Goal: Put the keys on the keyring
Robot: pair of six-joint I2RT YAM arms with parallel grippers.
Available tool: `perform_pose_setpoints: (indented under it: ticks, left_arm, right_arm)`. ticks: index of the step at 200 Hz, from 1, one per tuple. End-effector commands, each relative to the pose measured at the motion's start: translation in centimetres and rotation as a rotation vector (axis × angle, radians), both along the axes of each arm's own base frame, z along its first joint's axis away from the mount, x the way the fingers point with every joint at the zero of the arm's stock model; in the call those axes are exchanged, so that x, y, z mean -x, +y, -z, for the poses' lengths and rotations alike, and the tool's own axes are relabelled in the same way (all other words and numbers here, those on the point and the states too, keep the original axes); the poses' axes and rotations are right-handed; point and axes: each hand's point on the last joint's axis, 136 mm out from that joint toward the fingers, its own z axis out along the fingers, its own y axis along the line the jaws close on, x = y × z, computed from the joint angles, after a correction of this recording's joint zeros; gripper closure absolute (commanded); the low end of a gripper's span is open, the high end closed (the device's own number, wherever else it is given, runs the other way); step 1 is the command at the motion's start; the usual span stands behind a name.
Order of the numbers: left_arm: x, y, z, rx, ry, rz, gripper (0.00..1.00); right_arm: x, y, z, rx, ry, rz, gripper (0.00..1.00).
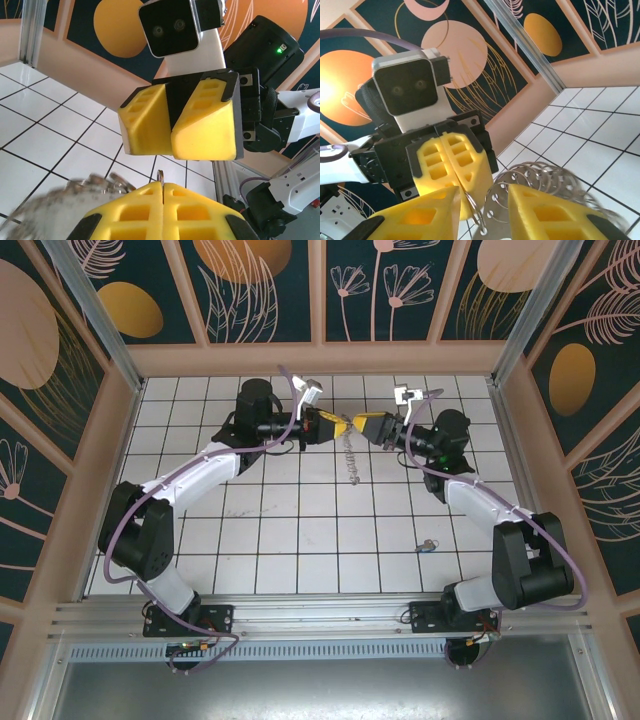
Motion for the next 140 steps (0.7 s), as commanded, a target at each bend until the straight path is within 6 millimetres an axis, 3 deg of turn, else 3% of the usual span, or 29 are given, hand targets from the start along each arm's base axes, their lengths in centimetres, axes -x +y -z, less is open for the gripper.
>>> perform_pose_setpoints:
  ticks: [1,102,140]
  left_arm:
    - [0.7,0.1,-3.3,0.060,-0.082,0.032,1.00]
    - [0.7,0.1,-4.0,0.071,-0.089,0.039,1.00]
    - [0.7,0.1,-4.1,0.075,-0.090,0.040,1.00]
  right_arm:
    - [1.2,0.5,-2.9,-0.023,-0.105,-0.044,0.70]
    - [2.9,1.0,-1.6,-0.004,-0.092,-0.080,0.71]
    - [3.1,1.2,-0.9,0.004,-0.079,-0.085,0.77]
